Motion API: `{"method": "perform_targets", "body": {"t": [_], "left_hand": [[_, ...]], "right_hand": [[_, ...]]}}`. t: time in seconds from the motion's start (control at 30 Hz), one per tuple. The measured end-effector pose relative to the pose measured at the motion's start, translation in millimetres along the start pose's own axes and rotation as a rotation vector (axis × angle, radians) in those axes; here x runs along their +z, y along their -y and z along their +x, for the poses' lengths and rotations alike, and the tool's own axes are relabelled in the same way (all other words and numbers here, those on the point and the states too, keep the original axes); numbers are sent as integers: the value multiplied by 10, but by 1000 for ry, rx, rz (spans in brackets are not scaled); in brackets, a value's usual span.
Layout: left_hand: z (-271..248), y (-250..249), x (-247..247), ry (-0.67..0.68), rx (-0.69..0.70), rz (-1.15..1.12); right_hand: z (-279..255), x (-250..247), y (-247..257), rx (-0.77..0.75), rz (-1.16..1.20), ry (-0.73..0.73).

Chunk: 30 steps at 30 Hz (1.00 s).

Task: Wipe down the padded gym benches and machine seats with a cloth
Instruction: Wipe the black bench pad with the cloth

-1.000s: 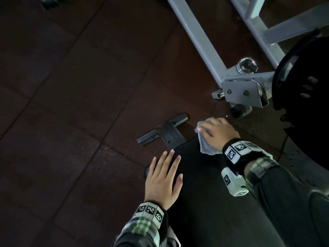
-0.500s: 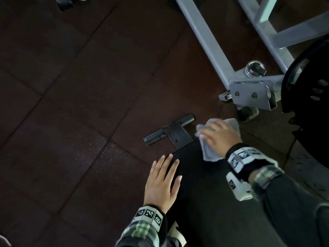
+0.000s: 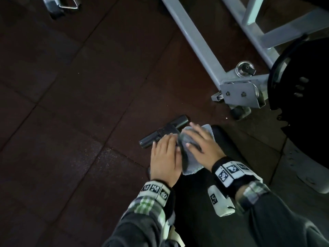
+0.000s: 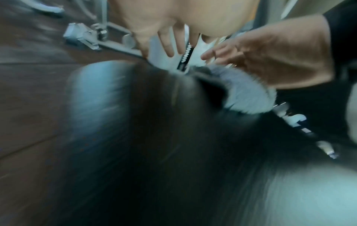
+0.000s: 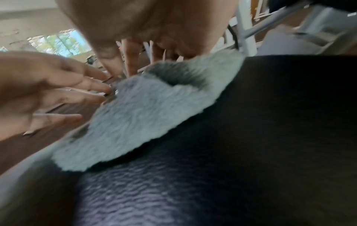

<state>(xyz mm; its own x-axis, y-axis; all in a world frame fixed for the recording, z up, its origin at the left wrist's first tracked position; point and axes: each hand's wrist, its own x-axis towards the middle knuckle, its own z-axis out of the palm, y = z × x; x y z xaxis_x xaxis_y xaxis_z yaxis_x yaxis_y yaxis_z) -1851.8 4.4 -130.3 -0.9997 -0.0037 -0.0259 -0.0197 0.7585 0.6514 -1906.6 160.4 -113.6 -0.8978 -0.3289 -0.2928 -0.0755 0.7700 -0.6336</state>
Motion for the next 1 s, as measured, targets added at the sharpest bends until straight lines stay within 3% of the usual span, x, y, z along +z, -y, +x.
{"method": "perform_targets", "body": {"t": [0.1,0.2,0.27,0.37,0.57,0.87,1.0], "left_hand": [[271,-346,155,106,48,86],[337,-508,319,306,67,189],[317,-456,342,345,57,233],[176,-232,202,269,1,222],[-246,110,-85,201,-41,174],[193,-146,40,468,-205,289],[-133,146,-157,328,-273,222]], "right_hand": [[-248,-182,-213,230,-28,-154],[-528,-206,-391,401,4,-121],[-628,-169,-453,386,-31,-56],[-632,-143,-463,376,-88,7],[-626,-135,-421,396,-78,-6],[-630,-145,-435,391,-56,-25],[-635,-159,-441,392,-40,-18]]}}
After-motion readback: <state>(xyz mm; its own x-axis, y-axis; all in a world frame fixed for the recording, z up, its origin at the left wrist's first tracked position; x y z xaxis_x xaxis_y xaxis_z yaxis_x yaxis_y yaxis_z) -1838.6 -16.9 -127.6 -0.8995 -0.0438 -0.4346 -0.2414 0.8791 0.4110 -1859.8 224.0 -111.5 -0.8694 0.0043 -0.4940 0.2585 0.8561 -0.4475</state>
